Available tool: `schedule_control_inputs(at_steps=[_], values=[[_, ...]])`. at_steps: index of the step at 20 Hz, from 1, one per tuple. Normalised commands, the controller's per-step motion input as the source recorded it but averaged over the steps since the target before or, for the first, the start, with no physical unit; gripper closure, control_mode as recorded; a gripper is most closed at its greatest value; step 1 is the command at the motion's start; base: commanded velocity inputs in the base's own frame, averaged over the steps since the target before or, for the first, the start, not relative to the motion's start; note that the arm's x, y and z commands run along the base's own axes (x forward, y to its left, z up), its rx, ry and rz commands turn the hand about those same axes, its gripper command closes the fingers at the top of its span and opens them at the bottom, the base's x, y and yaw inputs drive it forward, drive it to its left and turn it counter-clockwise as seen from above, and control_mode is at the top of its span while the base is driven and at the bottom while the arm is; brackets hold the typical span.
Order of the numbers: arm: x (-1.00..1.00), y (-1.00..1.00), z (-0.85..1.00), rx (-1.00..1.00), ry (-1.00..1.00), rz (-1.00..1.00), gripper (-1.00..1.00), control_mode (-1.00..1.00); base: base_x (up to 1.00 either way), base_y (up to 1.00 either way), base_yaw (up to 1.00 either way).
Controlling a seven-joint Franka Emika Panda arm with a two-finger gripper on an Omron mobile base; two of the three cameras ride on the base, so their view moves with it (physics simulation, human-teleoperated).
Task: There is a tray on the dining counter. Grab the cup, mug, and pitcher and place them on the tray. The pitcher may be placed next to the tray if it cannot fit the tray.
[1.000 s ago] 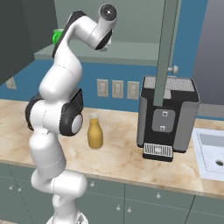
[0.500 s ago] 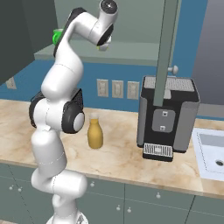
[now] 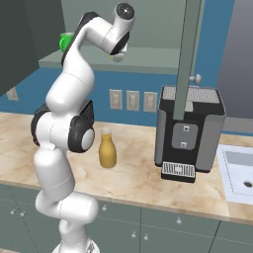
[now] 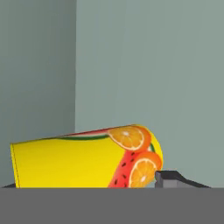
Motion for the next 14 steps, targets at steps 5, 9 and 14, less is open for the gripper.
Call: schedule_control_inputs(at_steps=[5,9,14], values=[[0.00,0.00,-0.11,0.00,0.00,0.00,1.00,-1.00,0.00,0.00,0.00],[-0.17,-0.02,-0.03,0.00,0.00,0.00,1.00,-1.00,0.00,0.00,0.00],[-0.46,-0.15,-0.09,0.00,-0.01,0.00,1.00,-1.00,0.00,0.00,0.00]])
